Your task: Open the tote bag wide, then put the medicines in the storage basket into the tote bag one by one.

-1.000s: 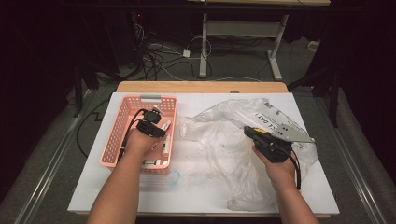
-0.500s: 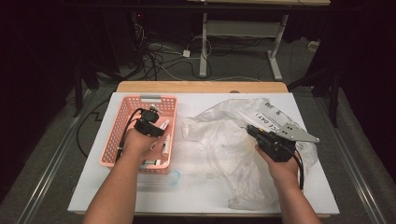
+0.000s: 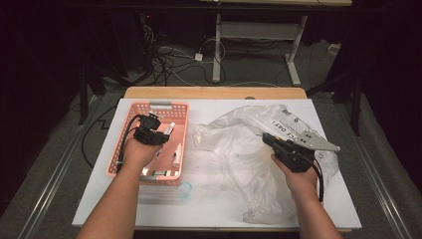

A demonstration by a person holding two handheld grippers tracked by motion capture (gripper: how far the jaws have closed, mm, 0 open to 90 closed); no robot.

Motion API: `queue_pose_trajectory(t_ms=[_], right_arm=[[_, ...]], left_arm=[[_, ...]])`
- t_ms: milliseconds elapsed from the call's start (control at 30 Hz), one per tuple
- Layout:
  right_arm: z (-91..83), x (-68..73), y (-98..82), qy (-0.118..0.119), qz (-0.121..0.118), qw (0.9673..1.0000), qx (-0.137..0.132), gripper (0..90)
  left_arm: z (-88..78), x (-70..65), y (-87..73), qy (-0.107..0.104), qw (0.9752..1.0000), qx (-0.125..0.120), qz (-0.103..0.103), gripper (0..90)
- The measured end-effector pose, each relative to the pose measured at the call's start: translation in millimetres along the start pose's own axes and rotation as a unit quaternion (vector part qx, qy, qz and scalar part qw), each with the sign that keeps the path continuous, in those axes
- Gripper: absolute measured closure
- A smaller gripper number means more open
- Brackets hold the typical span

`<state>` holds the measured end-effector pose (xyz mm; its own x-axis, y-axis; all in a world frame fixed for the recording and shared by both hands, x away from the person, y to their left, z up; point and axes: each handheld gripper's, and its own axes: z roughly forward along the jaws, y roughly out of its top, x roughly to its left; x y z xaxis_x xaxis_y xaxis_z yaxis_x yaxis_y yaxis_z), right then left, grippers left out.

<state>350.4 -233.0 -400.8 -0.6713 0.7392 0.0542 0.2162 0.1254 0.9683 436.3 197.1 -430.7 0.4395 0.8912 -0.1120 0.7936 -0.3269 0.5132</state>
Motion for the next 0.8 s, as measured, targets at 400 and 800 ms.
queue_pose_trajectory(t_ms=[400, 800], right_arm=[[-1.6, -1.1, -0.2, -0.001, -0.005, 1.0, 0.004, 90.0], [-0.7, -4.9, -2.3, -0.007, 0.003, 1.0, 0.006, 90.0]], left_arm=[[-10.0, 0.3, -10.5, -0.014, 0.9996, -0.023, 0.005, 68.4], [-16.4, 7.1, -13.9, -0.023, 0.9981, -0.056, -0.002, 68.4]])
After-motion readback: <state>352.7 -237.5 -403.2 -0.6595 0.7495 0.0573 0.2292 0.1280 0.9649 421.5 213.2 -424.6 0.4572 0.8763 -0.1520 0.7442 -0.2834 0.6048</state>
